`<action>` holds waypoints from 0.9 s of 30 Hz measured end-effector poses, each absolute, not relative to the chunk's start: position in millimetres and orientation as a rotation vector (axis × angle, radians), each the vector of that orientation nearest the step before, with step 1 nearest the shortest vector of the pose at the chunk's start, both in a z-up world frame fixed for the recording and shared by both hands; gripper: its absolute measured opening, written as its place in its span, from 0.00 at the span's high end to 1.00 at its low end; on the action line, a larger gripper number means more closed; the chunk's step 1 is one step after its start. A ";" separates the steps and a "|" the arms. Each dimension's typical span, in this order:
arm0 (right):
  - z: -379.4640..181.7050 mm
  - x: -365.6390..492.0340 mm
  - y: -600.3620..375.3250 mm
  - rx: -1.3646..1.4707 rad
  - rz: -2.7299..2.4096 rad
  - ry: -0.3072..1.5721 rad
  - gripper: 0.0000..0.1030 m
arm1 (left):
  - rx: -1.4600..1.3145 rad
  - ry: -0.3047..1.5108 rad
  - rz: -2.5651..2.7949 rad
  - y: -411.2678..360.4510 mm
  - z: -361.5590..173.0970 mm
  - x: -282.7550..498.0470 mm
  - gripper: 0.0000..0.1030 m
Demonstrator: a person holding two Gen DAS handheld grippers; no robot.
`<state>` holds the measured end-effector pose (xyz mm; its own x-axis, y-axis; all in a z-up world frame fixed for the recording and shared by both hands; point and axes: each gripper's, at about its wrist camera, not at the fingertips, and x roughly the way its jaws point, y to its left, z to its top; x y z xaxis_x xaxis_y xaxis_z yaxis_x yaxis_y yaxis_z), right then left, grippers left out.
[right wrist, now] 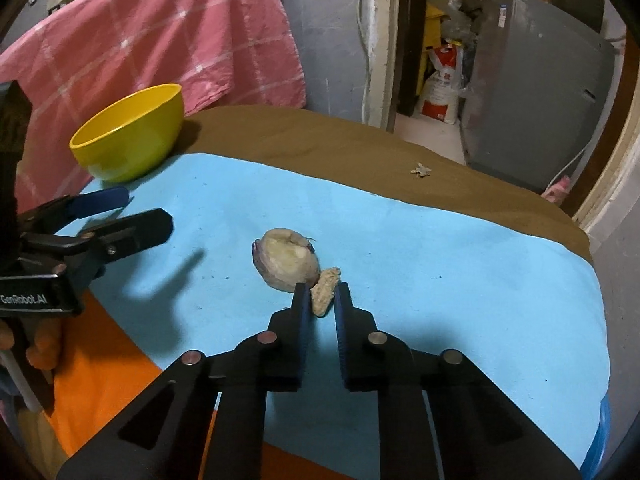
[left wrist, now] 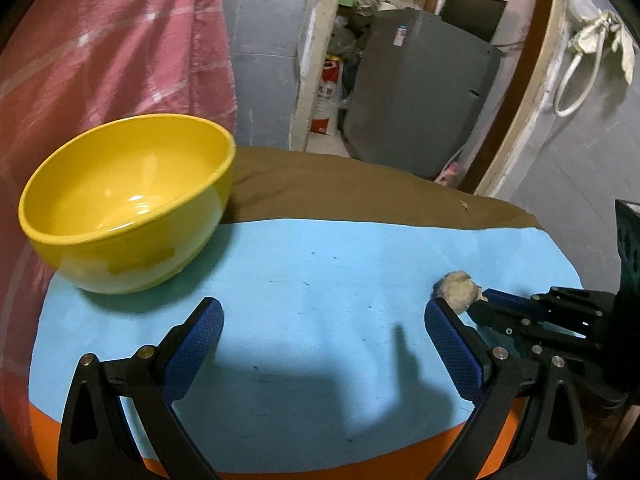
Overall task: Collect trash
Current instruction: 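Grasp the brown scrap with the right gripper while the left approaches the nut shell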
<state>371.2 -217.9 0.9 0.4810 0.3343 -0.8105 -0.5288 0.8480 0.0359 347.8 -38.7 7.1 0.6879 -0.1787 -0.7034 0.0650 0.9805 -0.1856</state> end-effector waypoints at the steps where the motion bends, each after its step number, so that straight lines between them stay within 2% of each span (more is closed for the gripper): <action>1: 1.4 370.0 -218.6 -0.236 0.536 0.928 0.91 | -0.141 0.803 -0.143 -40.9 6.9 348.4 0.04; 8: 7.1 364.2 -227.1 -0.256 0.485 0.892 0.91 | -0.071 0.801 -0.184 -55.6 6.1 349.9 0.04; 13: 14.7 362.2 -251.8 -0.209 0.430 0.860 0.91 | -0.015 0.813 -0.237 -74.1 3.6 355.5 0.08; 17: 16.2 362.6 -280.1 -0.141 0.381 0.850 0.91 | 0.051 0.835 -0.273 -94.5 0.8 360.7 0.20; 23: 14.4 359.2 -298.4 -0.087 0.377 0.845 0.91 | 0.121 0.850 -0.313 -125.6 -4.0 365.5 0.29; 27: 13.9 356.8 -299.0 -0.084 0.378 0.835 0.91 | 0.168 0.880 -0.293 -139.3 -9.5 372.6 0.48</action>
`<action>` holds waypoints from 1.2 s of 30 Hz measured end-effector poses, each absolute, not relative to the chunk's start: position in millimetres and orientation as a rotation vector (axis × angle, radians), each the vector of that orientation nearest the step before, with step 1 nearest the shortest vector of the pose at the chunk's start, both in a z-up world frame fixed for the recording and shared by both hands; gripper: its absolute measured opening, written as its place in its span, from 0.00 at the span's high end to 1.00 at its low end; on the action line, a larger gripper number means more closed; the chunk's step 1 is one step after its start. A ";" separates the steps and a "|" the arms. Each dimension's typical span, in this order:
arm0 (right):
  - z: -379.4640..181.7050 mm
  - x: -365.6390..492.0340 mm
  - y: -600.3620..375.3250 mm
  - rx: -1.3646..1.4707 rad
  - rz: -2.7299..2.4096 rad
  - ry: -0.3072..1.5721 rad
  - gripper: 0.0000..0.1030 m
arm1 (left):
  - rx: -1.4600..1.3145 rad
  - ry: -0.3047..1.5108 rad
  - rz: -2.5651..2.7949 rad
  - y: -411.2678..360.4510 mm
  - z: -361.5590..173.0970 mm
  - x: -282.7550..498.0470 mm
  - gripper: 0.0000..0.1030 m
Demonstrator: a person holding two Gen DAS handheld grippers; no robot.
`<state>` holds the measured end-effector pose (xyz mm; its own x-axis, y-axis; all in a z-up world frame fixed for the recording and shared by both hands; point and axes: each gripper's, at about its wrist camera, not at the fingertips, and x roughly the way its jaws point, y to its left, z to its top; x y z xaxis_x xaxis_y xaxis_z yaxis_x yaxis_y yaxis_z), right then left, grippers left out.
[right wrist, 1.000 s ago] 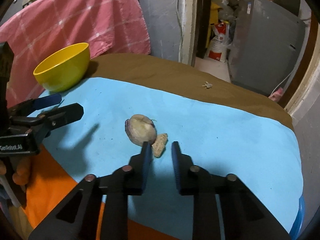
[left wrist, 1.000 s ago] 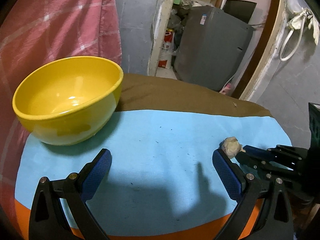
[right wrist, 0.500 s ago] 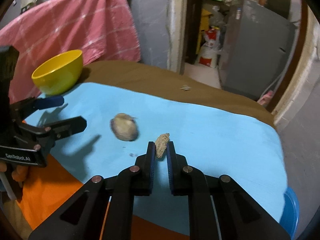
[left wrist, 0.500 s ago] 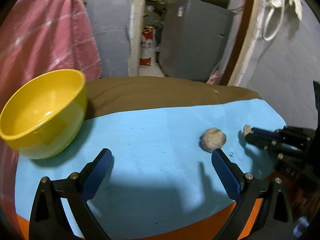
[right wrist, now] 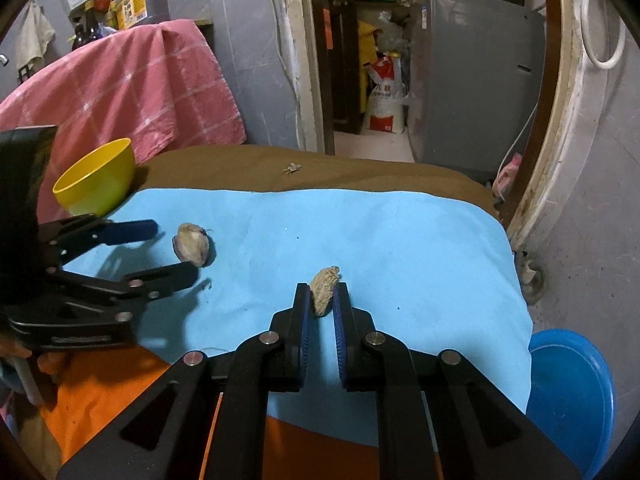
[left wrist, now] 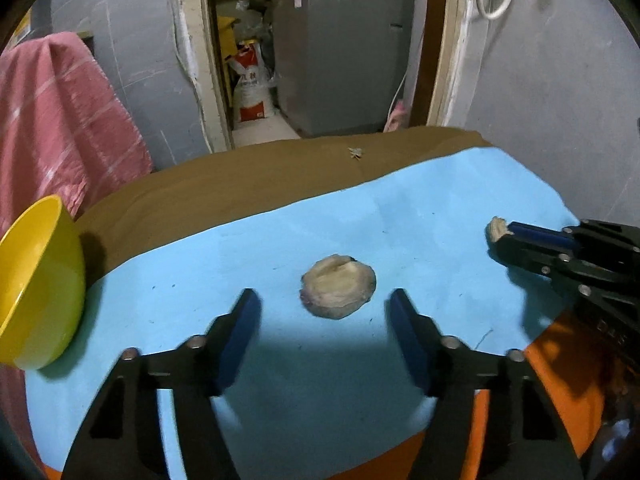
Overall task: Collect trash
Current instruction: 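Grasp the brown scrap with the right gripper while the left approaches the nut shell, then close the left gripper on the nut shell and lift it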
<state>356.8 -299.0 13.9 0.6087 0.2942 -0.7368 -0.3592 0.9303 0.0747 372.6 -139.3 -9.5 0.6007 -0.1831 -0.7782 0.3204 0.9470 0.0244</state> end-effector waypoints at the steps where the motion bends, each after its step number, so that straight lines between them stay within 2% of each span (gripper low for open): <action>1: 13.7 355.4 -299.3 -0.082 0.378 0.833 0.91 | 0.177 0.888 -0.280 -140.5 -11.1 374.9 0.50; 7: 15.5 349.9 -303.2 -0.070 0.372 0.804 0.91 | 0.178 0.886 -0.236 -143.5 -14.2 380.4 0.60; 9: 16.4 347.8 -304.0 -0.071 0.369 0.794 0.91 | 0.192 0.879 -0.239 -147.0 -14.6 378.8 0.69; 10: 16.3 346.9 -304.0 -0.071 0.368 0.791 0.91 | 0.202 0.875 -0.241 -148.2 -14.9 377.9 0.70; 23: 26.7 324.5 -312.1 -0.045 0.360 0.659 0.91 | 0.068 0.788 -0.249 -131.3 0.2 359.5 0.72; 28: 33.4 310.9 -314.8 -0.028 0.351 0.595 0.91 | -0.031 0.647 -0.249 -121.8 18.1 333.2 0.72; 36: 63.0 266.7 -336.3 0.033 0.314 0.371 0.91 | -0.102 0.439 -0.296 -138.0 55.5 290.5 0.72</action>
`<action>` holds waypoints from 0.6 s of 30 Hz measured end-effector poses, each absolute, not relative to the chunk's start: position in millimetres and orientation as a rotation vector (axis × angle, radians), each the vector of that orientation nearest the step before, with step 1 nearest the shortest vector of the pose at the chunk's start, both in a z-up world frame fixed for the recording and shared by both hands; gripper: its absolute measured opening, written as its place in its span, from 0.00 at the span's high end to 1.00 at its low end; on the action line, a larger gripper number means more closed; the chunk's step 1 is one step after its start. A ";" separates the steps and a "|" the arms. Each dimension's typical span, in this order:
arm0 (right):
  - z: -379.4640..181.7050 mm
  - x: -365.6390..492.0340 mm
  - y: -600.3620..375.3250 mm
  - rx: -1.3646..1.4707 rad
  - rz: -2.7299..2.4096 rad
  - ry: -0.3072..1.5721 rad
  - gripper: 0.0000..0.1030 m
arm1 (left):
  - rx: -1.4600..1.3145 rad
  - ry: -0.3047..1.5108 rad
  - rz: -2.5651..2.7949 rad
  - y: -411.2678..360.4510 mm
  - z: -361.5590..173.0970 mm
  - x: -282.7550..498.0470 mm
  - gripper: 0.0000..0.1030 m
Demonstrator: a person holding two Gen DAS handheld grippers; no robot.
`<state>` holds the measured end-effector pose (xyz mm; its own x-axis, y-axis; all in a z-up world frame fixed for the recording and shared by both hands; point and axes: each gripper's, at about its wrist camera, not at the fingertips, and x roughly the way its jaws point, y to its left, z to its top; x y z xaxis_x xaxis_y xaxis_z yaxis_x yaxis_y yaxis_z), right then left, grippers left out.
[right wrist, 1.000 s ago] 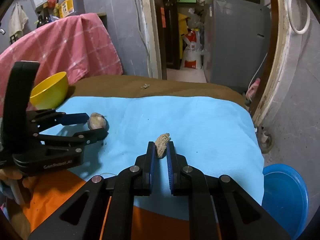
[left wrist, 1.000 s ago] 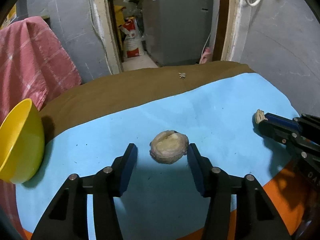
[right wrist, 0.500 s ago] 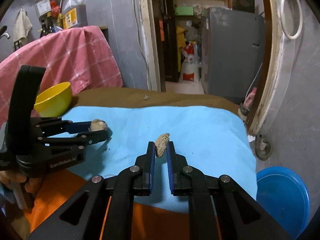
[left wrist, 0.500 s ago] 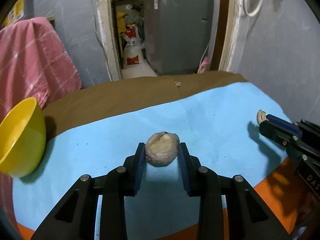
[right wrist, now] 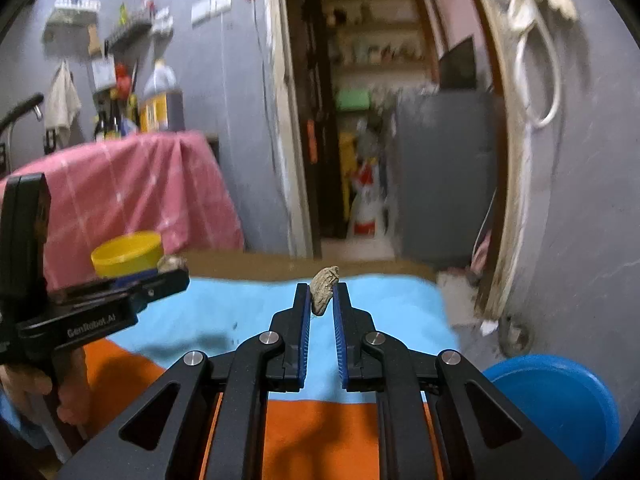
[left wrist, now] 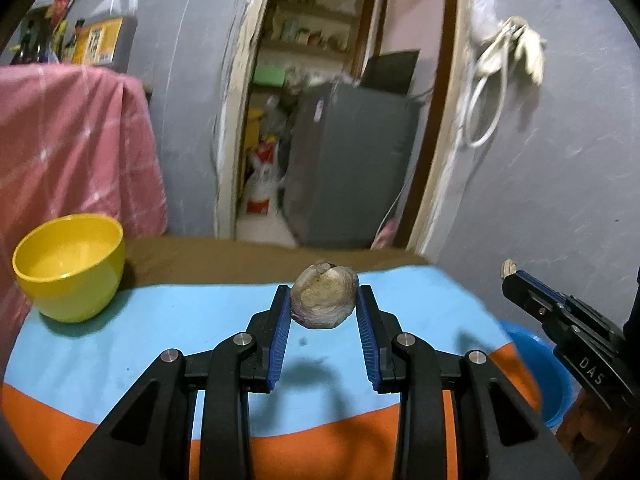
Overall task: Collect trash
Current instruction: 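Close the left gripper on the nut shell and lift it, then carry the nut shell and brown scrap over the blue basin and open both grippers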
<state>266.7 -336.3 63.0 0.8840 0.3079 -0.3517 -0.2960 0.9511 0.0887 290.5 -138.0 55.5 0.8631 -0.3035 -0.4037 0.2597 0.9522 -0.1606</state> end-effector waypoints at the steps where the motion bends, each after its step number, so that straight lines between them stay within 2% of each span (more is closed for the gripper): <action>1: 67.2 260.8 -340.0 0.039 0.305 0.342 0.91 | -0.101 0.423 -0.302 -141.7 58.9 285.4 0.72; 10: 92.2 205.0 -382.4 0.068 0.148 0.125 0.91 | -0.091 0.298 -0.412 -186.3 85.9 252.1 0.72; 18: 88.0 174.1 -426.0 0.089 -0.010 0.126 0.90 | -0.069 0.327 -0.521 -238.0 85.0 245.7 0.72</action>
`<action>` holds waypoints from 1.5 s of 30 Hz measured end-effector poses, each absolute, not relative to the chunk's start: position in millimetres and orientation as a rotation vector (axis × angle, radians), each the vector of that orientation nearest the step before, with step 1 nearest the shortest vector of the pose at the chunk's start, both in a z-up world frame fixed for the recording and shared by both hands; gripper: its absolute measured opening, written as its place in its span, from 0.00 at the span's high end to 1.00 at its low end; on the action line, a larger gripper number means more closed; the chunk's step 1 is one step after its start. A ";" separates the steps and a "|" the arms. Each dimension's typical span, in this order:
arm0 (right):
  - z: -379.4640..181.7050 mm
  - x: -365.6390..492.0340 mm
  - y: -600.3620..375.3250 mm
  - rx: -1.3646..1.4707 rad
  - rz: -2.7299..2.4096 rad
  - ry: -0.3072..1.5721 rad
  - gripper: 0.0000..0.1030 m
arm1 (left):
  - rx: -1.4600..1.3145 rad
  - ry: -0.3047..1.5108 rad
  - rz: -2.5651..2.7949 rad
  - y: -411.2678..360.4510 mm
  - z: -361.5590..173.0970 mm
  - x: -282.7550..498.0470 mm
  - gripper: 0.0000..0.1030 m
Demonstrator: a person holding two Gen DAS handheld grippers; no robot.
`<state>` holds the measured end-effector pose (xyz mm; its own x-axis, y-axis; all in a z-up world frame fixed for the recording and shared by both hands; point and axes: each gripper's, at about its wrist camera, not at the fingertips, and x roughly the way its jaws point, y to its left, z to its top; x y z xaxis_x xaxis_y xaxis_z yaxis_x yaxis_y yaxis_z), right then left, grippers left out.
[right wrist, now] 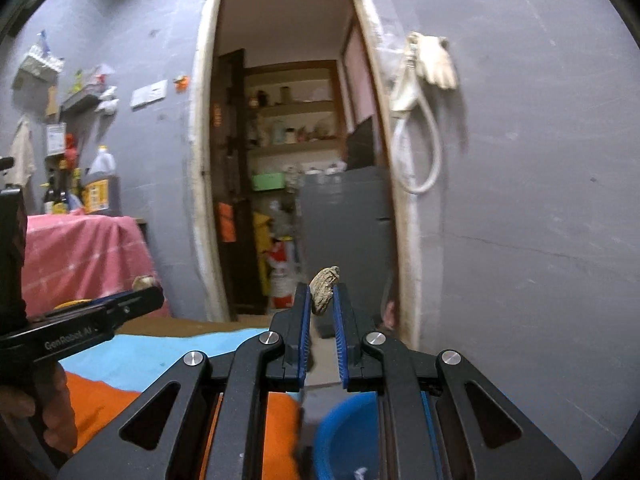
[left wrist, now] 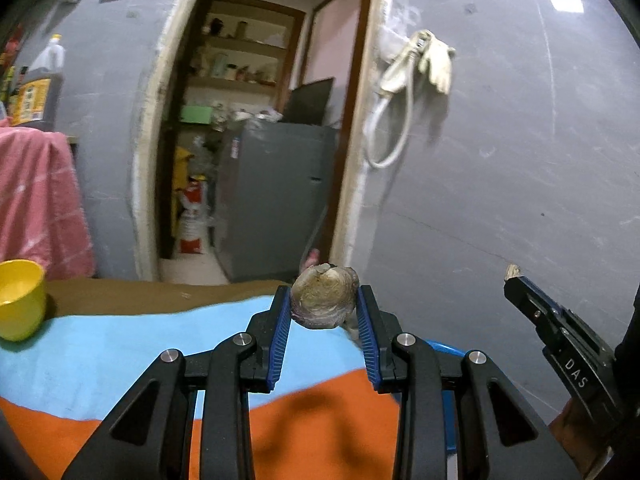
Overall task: Collect trash
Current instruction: 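Carry the nut shell and brown scrap over the blue basin and open both grippers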
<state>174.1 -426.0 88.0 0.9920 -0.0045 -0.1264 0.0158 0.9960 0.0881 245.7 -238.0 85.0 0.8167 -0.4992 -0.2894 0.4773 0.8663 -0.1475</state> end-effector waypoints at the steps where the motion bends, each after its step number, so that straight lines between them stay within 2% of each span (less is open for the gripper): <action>1: 86.8 171.6 -432.2 0.098 -0.024 0.132 0.90 | -0.065 0.335 -0.530 -244.7 84.3 246.1 0.72; 10: 67.6 164.2 -476.3 0.196 -0.112 0.223 0.90 | -0.036 0.434 -0.611 -298.8 69.0 246.8 0.72; 19: 43.6 180.1 -496.2 0.275 -0.149 0.380 0.90 | -0.020 0.658 -0.639 -333.4 35.3 272.9 0.72; 24: 33.7 186.4 -500.3 0.305 -0.151 0.439 0.89 | -0.008 0.717 -0.656 -344.6 18.8 277.2 0.72; 27: 29.8 187.9 -504.0 0.317 -0.160 0.464 0.82 | 0.013 0.752 -0.674 -350.2 11.7 278.8 0.70; 29: 29.7 187.9 -506.2 0.327 -0.169 0.470 0.72 | 0.017 0.760 -0.680 -350.8 7.3 278.5 0.67; 32: 29.9 187.0 -510.8 0.340 -0.181 0.470 0.72 | 0.000 0.757 -0.686 -349.0 6.6 277.3 0.61; 37: 29.3 186.5 -513.4 0.347 -0.195 0.472 0.70 | -0.009 0.737 -0.679 -345.4 9.1 277.6 0.60; 41: 31.3 184.3 -512.3 0.343 -0.201 0.458 0.62 | -0.018 0.714 -0.653 -342.3 14.0 281.6 0.53; 45: 33.4 185.3 -509.6 0.329 -0.204 0.446 0.58 | -0.033 0.701 -0.633 -335.3 18.4 280.8 0.50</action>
<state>185.3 -509.6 33.4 0.8831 -0.1213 -0.4533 0.2638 0.9272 0.2659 280.8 -335.3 18.4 0.5859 -0.5537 -0.5918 0.5323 0.8135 -0.2342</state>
